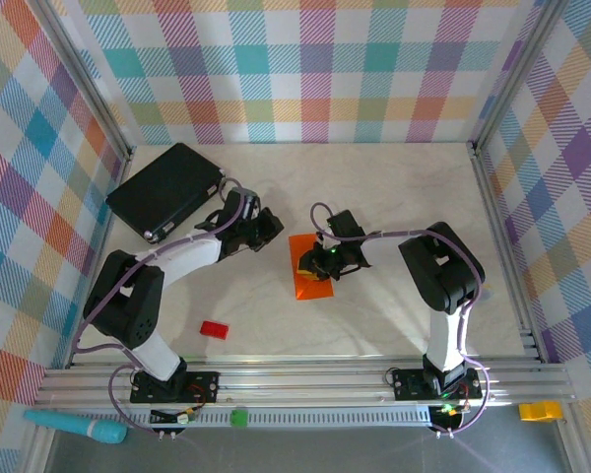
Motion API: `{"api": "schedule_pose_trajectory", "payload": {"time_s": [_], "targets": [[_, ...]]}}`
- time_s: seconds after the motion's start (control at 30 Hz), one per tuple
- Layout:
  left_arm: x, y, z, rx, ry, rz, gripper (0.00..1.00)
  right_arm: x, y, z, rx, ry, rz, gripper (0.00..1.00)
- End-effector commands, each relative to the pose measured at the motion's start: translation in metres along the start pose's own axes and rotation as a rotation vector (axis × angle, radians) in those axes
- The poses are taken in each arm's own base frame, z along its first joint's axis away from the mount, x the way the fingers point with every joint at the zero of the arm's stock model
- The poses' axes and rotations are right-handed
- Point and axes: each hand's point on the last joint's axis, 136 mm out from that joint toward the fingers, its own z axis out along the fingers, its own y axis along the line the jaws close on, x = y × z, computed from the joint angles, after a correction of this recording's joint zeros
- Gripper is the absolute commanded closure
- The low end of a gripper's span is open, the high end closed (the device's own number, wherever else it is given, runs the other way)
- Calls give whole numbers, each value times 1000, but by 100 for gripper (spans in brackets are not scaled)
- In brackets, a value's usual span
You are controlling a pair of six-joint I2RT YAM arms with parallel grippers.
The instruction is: Fold a paper plane with a square sheet of paper (pick it up from the middle)
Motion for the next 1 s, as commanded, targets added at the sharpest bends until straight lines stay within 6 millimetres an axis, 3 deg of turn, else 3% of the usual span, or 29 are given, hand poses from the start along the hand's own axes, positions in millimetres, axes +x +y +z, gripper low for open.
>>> {"api": "schedule_pose_trajectory", "payload": {"time_s": [0.0, 0.4, 0.67, 0.97], "targets": [[28, 10, 2, -22, 67, 35, 99, 28, -90, 11, 298, 48, 160, 86], [89, 34, 25, -77, 172, 39, 100, 27, -116, 5, 443, 24, 222, 100], [101, 39, 39, -84, 198, 30, 100, 27, -122, 6, 461, 16, 240, 100], [103, 60, 44, -161, 188, 23, 100, 28, -123, 6, 457, 17, 249, 100]]}}
